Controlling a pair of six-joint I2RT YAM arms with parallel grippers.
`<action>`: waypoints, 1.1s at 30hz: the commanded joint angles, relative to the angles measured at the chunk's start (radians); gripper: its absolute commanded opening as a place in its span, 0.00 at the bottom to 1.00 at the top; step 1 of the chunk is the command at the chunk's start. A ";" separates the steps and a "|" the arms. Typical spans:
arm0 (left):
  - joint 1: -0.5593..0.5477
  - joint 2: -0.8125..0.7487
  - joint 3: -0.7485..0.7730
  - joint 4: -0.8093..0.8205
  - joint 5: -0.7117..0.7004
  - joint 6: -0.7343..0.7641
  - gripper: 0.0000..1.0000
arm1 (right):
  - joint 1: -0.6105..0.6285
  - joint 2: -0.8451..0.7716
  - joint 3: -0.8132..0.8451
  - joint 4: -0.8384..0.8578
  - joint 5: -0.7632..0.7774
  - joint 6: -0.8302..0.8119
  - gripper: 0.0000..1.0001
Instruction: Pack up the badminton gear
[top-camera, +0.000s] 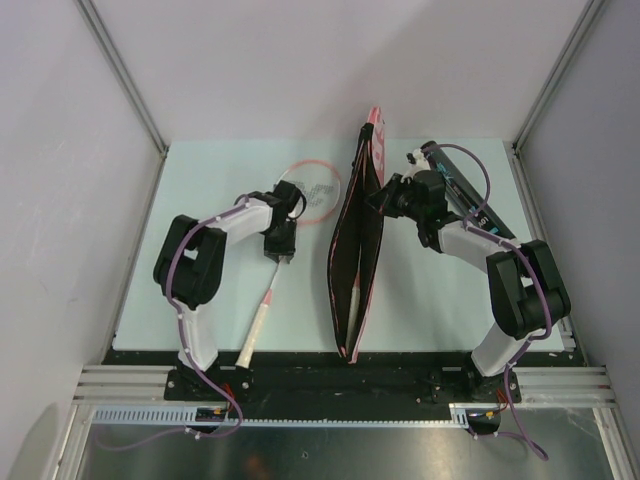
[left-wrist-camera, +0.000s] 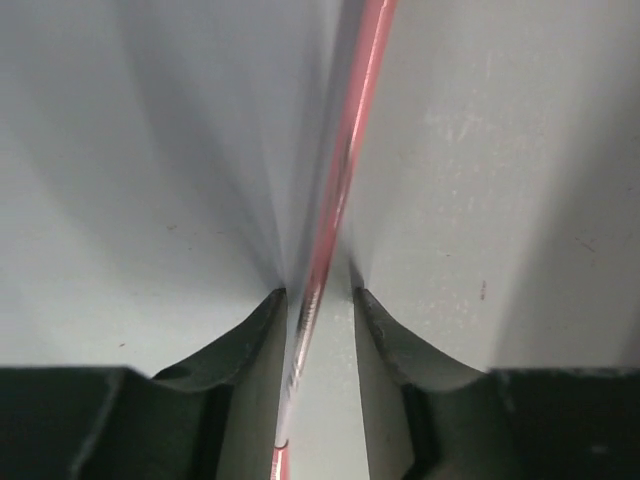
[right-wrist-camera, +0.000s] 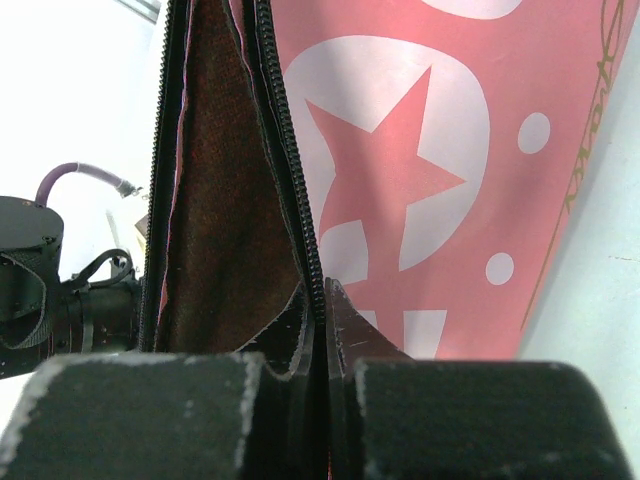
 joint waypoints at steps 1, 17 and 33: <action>-0.011 0.012 0.011 -0.047 -0.123 0.061 0.36 | 0.013 -0.027 0.028 -0.015 0.007 -0.021 0.00; 0.011 -0.293 0.110 -0.032 0.103 0.027 0.00 | 0.050 -0.037 0.031 -0.012 0.198 -0.080 0.00; 0.000 -0.715 -0.006 0.079 0.542 -0.055 0.01 | 0.033 0.046 0.066 0.123 0.156 -0.081 0.00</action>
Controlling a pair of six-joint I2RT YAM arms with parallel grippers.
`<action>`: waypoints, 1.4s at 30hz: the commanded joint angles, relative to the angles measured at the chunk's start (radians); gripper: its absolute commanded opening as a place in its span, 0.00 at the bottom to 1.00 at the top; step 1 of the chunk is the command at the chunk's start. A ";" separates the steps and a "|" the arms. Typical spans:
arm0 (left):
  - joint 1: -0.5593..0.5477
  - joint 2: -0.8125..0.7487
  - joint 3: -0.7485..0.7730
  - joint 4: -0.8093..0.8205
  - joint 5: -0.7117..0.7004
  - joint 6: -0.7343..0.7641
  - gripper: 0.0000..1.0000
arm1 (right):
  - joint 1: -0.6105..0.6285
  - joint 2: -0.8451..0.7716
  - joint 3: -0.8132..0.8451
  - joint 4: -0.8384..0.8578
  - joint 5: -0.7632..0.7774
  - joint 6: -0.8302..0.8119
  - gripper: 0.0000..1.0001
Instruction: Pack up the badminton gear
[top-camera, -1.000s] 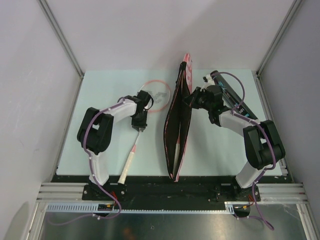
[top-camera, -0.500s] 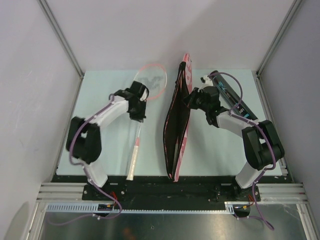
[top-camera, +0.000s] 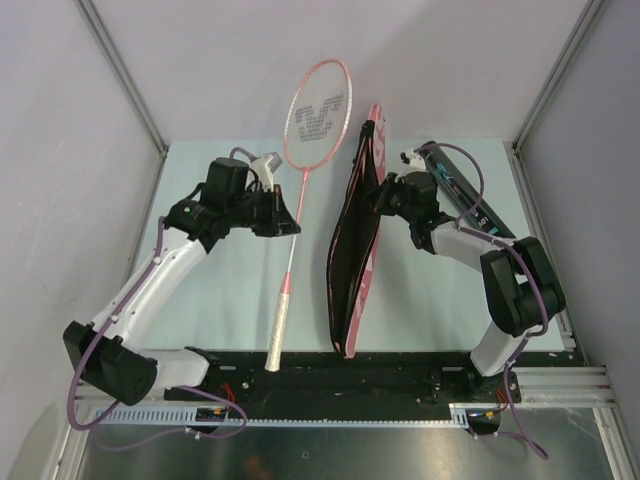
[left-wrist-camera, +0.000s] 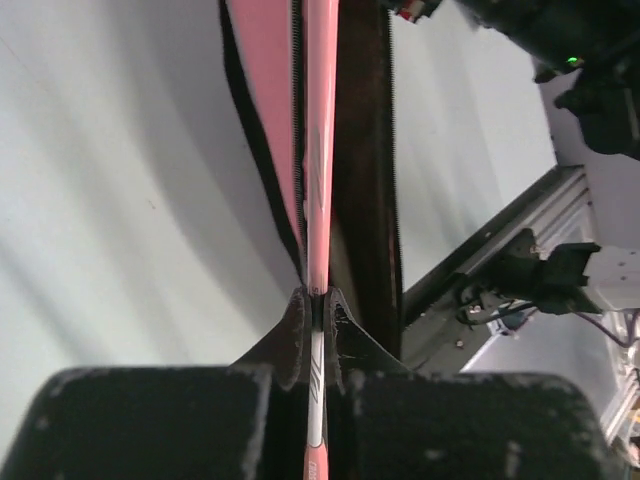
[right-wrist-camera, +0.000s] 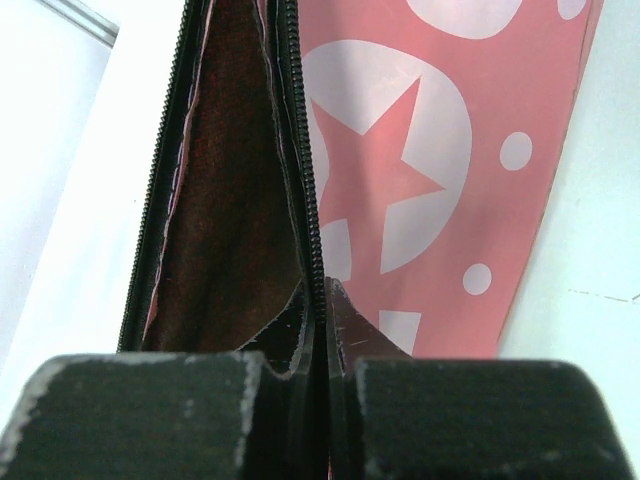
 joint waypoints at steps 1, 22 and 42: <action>-0.016 -0.058 0.032 0.068 0.052 -0.076 0.00 | -0.011 0.034 0.071 0.081 0.009 -0.002 0.00; -0.427 0.135 0.190 -0.161 -1.102 0.085 0.00 | 0.015 0.111 0.215 0.070 0.344 0.136 0.00; -0.458 0.273 0.026 -0.055 -1.298 0.338 0.00 | 0.013 0.235 0.292 0.126 0.230 0.185 0.00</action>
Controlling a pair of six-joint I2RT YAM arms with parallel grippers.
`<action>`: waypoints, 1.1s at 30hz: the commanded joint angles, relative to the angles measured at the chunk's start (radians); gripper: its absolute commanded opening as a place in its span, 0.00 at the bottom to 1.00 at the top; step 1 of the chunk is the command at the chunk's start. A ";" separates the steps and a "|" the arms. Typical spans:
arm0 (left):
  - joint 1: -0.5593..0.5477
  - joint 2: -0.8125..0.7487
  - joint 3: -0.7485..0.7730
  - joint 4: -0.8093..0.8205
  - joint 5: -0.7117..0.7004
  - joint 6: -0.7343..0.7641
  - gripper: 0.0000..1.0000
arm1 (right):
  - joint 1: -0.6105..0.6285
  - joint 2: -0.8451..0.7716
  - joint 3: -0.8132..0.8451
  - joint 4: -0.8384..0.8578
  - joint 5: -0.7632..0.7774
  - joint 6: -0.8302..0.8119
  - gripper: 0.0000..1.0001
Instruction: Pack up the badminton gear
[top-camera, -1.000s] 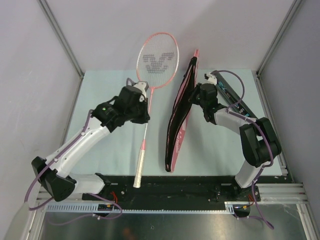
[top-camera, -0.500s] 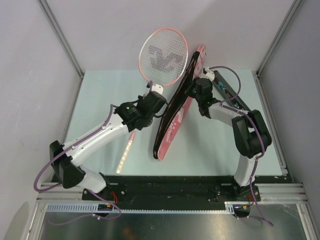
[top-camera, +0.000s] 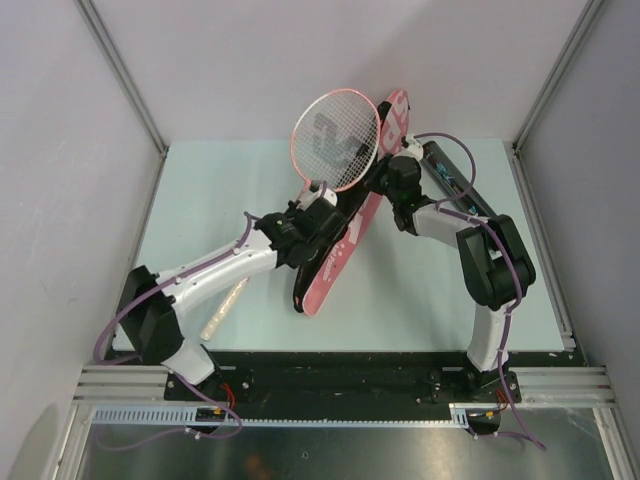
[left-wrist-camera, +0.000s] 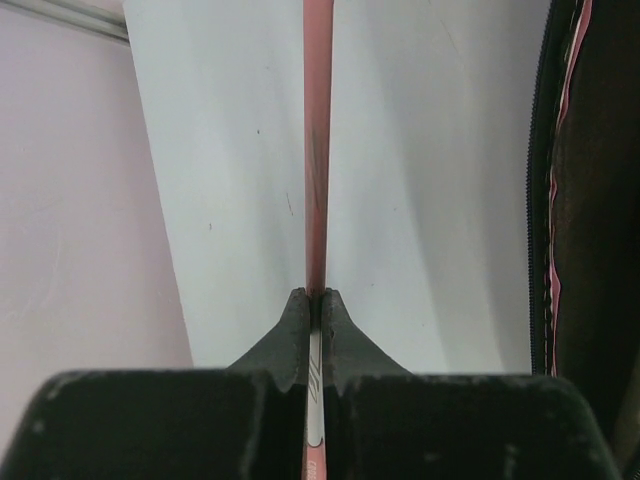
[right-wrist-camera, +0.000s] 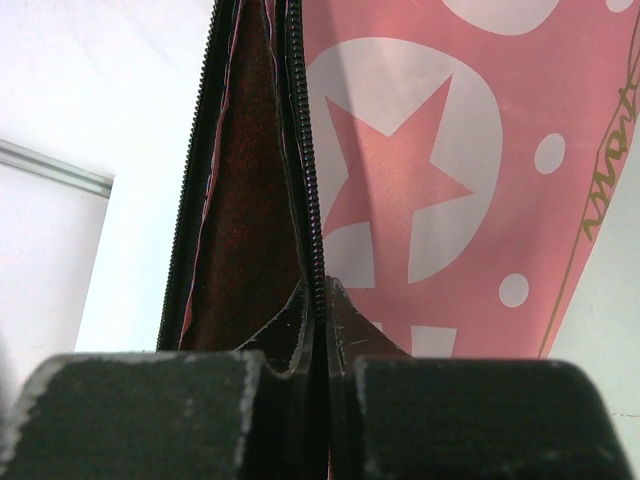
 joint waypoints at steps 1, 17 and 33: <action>-0.012 0.029 -0.028 0.041 -0.054 0.058 0.00 | -0.006 -0.004 0.046 0.059 -0.007 0.017 0.00; -0.022 0.150 -0.099 0.032 -0.361 0.044 0.00 | -0.026 -0.090 0.045 -0.045 -0.038 0.098 0.00; -0.111 0.218 -0.107 0.020 -0.425 0.116 0.00 | -0.018 -0.136 -0.030 0.061 -0.130 0.110 0.00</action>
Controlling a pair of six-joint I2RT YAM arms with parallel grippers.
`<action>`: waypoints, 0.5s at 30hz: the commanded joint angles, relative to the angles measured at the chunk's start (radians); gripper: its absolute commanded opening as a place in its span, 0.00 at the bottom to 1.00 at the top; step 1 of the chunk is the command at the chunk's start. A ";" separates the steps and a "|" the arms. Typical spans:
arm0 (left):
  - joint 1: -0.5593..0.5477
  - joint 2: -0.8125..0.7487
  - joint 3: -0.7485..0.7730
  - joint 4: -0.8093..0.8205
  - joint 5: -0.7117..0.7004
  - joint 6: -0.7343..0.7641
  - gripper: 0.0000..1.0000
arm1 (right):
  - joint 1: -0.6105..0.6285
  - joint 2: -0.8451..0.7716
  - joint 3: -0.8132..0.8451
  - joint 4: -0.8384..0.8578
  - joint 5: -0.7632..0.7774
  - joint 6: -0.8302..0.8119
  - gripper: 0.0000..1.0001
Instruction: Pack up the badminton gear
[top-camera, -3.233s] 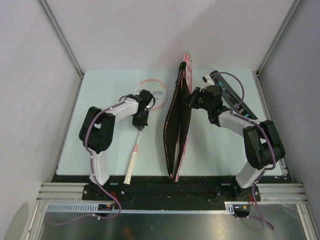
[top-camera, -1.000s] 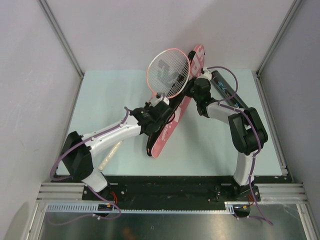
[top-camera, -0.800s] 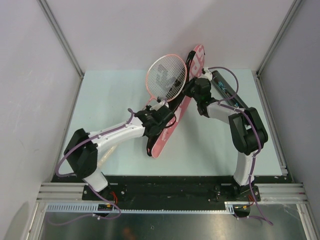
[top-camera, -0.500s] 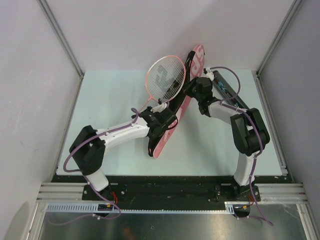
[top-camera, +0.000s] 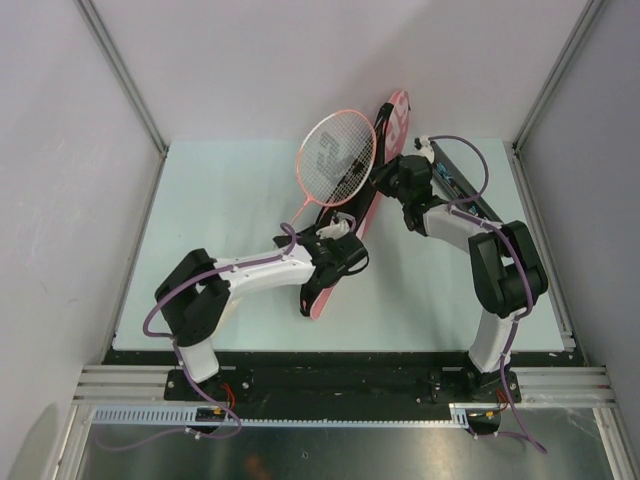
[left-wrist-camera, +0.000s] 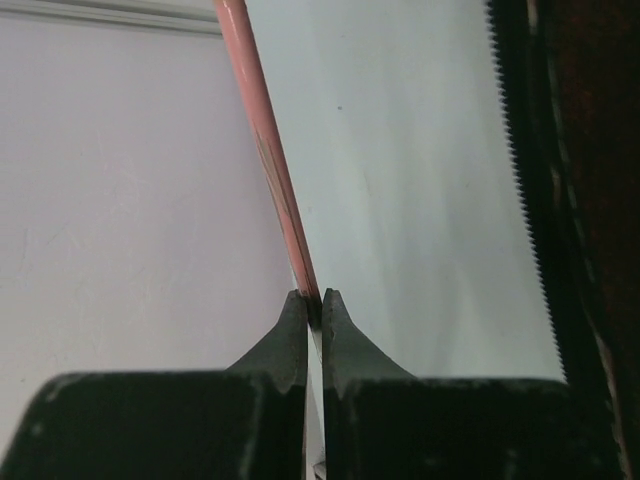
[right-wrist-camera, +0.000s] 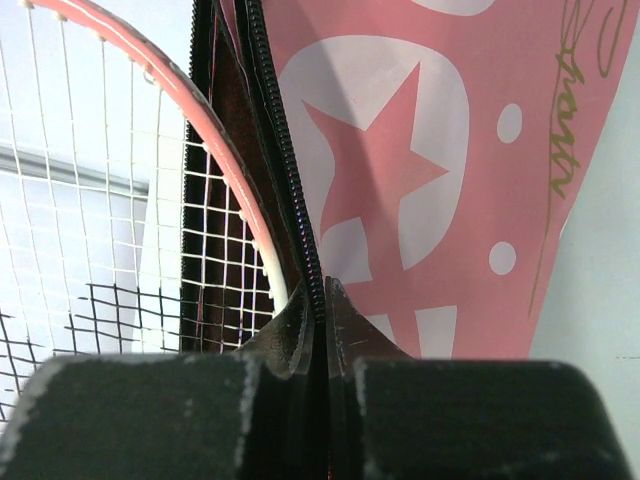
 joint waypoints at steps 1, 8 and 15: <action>-0.006 -0.009 0.001 -0.007 -0.148 0.042 0.00 | 0.016 -0.045 0.014 0.128 -0.093 -0.035 0.00; 0.000 0.016 0.136 -0.007 -0.011 0.014 0.00 | 0.047 -0.065 -0.034 0.158 -0.076 -0.075 0.00; -0.001 -0.061 0.138 -0.009 0.092 0.028 0.01 | 0.050 -0.085 -0.035 0.178 -0.083 -0.145 0.00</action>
